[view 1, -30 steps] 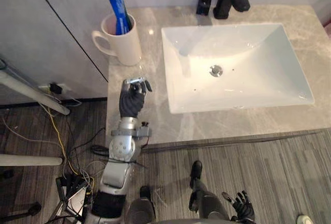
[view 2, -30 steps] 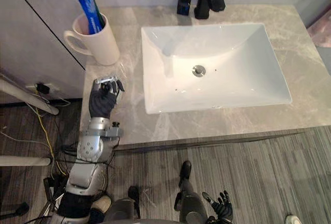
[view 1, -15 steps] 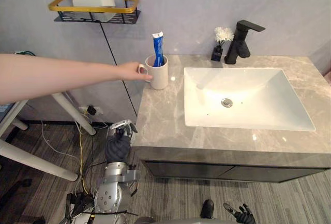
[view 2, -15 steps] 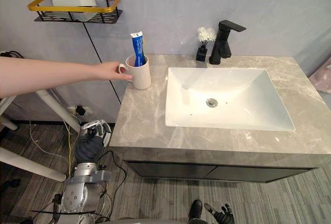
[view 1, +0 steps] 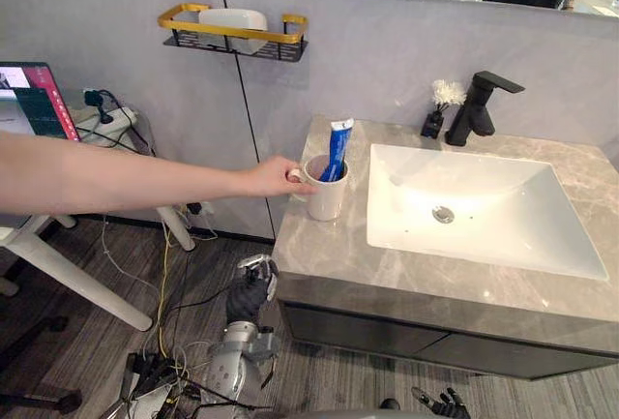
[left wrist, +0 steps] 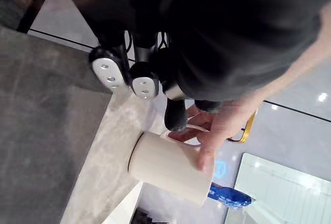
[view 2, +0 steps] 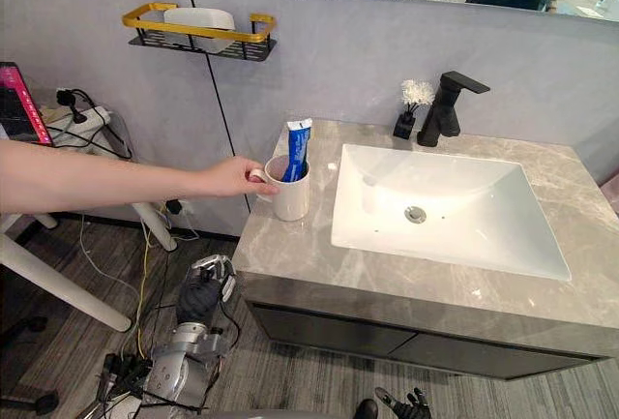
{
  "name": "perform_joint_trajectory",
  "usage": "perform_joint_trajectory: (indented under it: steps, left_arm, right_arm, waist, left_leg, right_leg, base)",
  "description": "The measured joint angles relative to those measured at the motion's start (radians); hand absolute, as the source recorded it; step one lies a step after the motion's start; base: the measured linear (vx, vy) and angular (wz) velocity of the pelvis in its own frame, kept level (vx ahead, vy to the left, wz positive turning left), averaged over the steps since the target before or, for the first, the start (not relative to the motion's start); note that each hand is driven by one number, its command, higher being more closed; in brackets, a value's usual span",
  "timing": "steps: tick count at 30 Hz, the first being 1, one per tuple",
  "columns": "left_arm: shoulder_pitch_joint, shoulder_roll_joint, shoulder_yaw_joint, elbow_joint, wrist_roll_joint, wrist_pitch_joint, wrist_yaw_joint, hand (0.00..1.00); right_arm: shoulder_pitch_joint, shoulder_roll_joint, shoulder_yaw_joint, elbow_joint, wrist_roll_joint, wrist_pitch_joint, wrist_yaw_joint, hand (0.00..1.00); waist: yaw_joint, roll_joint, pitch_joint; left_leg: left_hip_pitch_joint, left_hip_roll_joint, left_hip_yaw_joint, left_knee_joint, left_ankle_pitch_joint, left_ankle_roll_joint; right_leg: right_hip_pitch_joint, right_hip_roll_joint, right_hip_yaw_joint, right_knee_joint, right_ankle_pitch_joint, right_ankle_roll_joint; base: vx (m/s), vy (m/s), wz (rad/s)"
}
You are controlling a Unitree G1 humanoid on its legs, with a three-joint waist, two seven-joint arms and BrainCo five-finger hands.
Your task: Organize washtable
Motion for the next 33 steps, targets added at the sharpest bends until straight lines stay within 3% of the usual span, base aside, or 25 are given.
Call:
perform_joint_trajectory:
  steps: [14,23,33]
  left_arm:
    - [-0.063,0.016,-0.066,-0.003,0.004,0.000,-0.009,1.00]
    - [-0.232,0.050,-0.151,-0.054,-0.018,-0.007,0.014,1.00]
    - [-0.327,0.049,-0.096,0.042,0.025,-0.002,0.065,1.00]
  right_arm:
    - [0.007,-0.002,0.013,0.000,-0.020,0.001,-0.001,0.00]
    - [0.008,-0.007,0.027,-0.005,-0.020,-0.007,0.001,0.00]
    - [0.016,-0.005,0.027,-0.048,-0.027,-0.003,0.005,0.00]
  waist:
    - [-0.003,-0.015,-0.012]
    - [-0.029,-0.022,-0.014]
    - [-0.033,-0.023,-0.003]
  left_leg:
    - [-0.003,0.003,0.027,-0.007,0.001,-0.002]
    - [-0.030,0.008,0.083,-0.013,0.000,-0.003]
    - [-0.048,0.021,0.144,-0.020,-0.006,-0.011]
  right_leg:
    - [-0.023,0.003,0.022,0.000,0.001,-0.001]
    - [-0.094,0.015,0.085,0.000,0.015,-0.010]
    - [-0.155,0.032,0.143,-0.001,0.024,-0.015]
  base:
    - [0.00,0.001,-0.05]
    - [0.01,-0.005,-0.19]
    - [0.01,-0.015,-0.20]
